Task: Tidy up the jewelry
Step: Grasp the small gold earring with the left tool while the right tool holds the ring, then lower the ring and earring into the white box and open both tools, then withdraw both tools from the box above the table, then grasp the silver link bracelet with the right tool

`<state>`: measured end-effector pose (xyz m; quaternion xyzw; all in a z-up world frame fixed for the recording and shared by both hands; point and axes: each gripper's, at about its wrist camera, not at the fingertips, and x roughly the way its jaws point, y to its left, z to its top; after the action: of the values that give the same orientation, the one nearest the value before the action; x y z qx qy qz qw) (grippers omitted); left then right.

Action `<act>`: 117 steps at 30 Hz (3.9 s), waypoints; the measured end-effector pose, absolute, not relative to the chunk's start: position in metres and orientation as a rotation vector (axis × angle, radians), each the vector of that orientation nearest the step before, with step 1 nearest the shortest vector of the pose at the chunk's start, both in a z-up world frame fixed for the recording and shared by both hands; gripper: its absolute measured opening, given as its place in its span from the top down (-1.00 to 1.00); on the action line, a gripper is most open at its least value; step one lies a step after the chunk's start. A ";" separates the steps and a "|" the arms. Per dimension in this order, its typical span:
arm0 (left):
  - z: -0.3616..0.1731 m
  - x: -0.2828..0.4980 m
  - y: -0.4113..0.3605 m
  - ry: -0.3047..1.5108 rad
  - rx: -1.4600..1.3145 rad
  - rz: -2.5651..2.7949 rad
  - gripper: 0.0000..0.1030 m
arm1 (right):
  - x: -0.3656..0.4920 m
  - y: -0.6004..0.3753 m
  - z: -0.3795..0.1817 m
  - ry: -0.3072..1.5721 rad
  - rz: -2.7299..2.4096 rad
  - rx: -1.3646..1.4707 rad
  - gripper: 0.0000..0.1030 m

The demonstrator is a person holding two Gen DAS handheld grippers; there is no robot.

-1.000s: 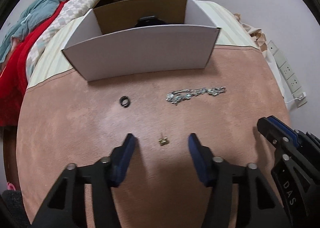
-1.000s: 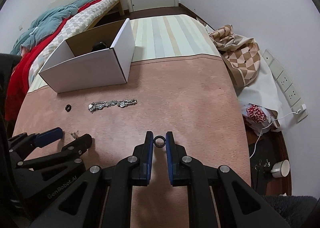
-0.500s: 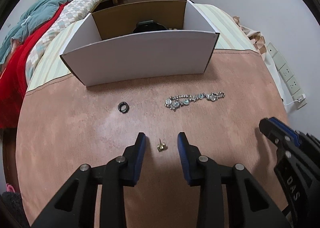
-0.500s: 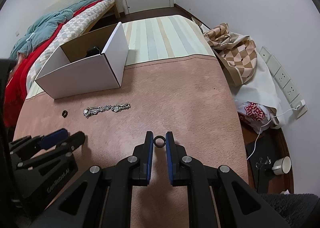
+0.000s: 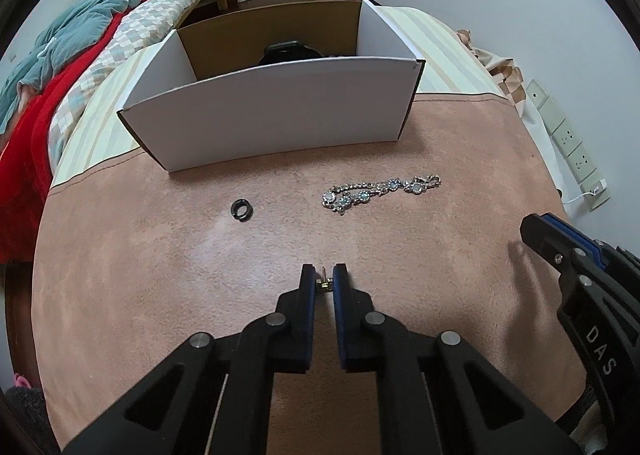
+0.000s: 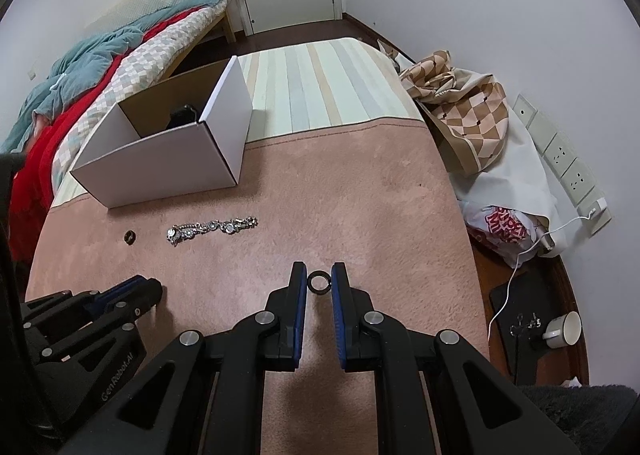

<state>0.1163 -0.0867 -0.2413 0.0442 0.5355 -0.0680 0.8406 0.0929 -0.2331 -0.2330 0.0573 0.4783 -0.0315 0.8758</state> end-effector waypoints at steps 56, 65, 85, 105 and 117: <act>-0.153 0.218 0.026 1.083 0.086 0.128 -0.97 | 0.228 -0.176 -0.176 1.191 0.042 -0.021 -0.97; -0.120 0.180 0.030 0.999 0.075 0.141 -0.97 | 0.197 -0.164 -0.139 1.108 0.029 -0.029 -0.97; -0.089 0.114 0.036 0.876 0.072 0.223 -0.97 | 0.127 -0.169 -0.088 0.972 0.019 0.040 -0.97; -0.227 0.138 0.040 1.105 0.166 0.317 -0.97 | 0.148 -0.183 -0.254 1.070 0.143 0.113 -0.08; -0.245 0.139 0.065 1.155 0.157 0.369 -0.97 | 0.143 -0.121 -0.266 1.017 0.234 -0.190 0.70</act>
<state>0.1394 0.0650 -0.2447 0.0735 0.5422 0.1731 0.8190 0.1428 -0.1207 -0.2657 -0.0905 0.4850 0.1118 0.8626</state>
